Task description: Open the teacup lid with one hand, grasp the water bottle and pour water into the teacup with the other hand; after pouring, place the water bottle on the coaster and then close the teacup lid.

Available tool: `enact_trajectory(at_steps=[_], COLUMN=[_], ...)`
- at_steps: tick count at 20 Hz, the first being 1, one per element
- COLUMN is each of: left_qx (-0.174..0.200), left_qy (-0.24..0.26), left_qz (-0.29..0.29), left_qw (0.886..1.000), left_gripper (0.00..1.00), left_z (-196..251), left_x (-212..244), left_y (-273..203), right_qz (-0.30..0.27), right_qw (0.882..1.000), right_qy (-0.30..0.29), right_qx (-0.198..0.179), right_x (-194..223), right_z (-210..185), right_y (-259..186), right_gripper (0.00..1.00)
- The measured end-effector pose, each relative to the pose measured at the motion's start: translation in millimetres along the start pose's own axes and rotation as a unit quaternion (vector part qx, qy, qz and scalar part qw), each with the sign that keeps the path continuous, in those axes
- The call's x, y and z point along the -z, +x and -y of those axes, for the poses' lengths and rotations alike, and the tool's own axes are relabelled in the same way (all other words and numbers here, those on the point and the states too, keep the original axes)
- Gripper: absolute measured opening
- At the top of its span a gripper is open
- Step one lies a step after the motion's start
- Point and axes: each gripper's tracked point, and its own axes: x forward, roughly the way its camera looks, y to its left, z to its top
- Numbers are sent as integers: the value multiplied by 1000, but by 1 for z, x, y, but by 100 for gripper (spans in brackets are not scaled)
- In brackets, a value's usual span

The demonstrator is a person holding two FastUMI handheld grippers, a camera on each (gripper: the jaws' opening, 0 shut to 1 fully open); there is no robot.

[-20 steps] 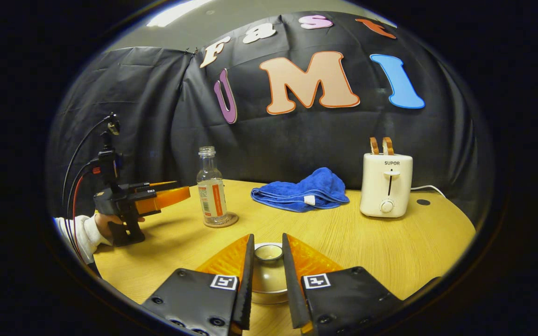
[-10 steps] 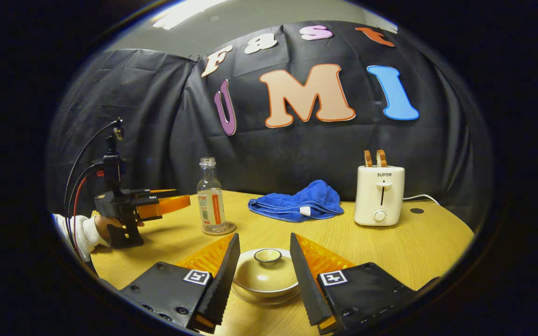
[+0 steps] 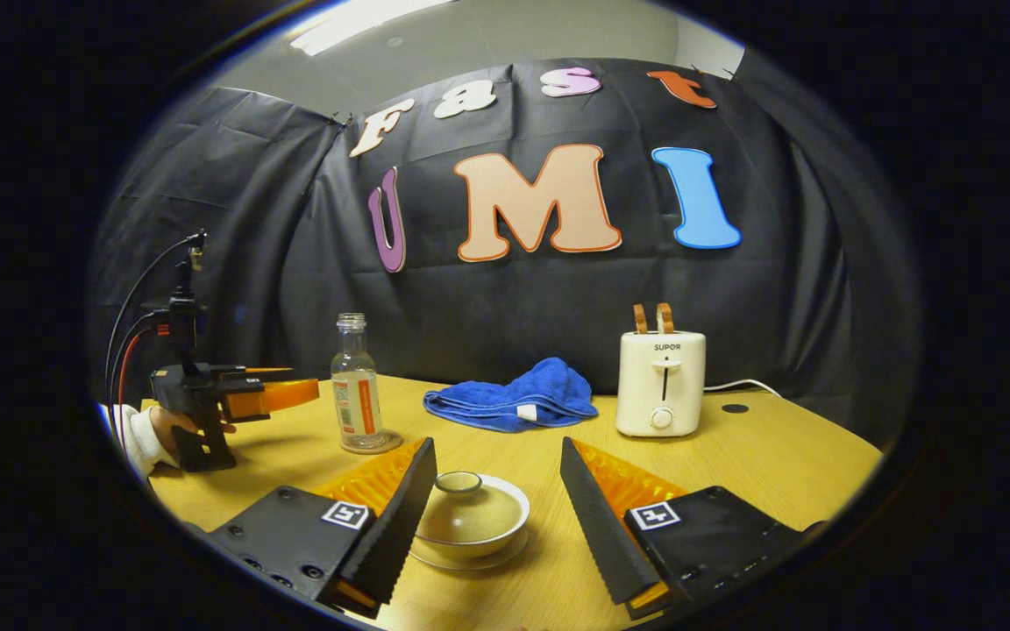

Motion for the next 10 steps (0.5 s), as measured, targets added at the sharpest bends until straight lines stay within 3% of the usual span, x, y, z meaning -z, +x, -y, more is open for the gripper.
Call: enact_trajectory(at_steps=[2,5,10], left_qx=[-7,-32,-117], left_qy=[1,2,3], left_qz=[0,-1,-4], left_qw=[1000,999,993], left_gripper=[96,96,99], left_z=[-2,-12,-40], left_x=[0,0,0], left_y=[0,-2,-15], right_qz=[1,4,10], right_qw=[1000,995,971], right_qy=[-1,-2,-7], right_qx=[29,103,239], right_x=[0,-2,-4], right_z=[19,54,108], right_y=[-5,-13,-30], right_gripper=[92,89,91])
